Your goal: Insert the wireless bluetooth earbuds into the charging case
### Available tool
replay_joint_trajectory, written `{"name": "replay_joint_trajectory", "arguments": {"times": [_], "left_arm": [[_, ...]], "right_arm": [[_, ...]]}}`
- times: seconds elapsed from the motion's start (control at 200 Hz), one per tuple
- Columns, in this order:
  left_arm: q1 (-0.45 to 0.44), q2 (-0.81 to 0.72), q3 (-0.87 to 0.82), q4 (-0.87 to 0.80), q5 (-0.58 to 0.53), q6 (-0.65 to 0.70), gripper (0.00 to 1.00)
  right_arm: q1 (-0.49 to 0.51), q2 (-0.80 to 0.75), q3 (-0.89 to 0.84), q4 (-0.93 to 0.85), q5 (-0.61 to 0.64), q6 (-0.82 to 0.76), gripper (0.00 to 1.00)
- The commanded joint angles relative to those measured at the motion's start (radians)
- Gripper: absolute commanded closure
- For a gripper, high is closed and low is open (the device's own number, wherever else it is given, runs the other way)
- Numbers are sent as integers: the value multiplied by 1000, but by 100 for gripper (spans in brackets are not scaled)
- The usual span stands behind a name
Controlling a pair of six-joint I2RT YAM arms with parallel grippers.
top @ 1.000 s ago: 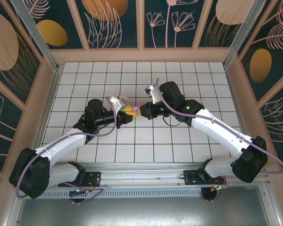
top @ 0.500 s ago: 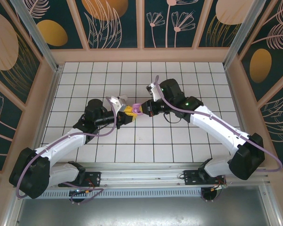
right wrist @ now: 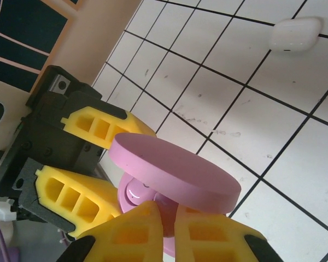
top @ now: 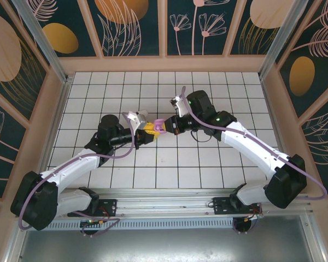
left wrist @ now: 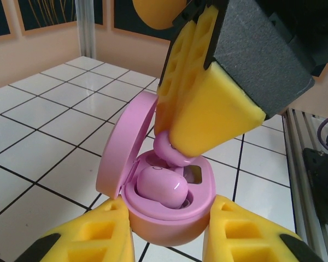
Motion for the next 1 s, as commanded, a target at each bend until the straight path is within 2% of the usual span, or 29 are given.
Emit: {"name": "replay_joint_trajectory", "arguments": {"times": [0.0, 0.23, 0.996], "left_arm": [[5, -28, 7, 63, 38, 5, 100], [5, -36, 7, 59, 38, 7, 100], [5, -49, 3, 56, 46, 10, 100]], "right_arm": [[-6, -3, -14, -17, -40, 9, 91], [-6, -13, -25, -38, -28, 11, 90], [-5, -21, 42, -85, 39, 9, 63]]}}
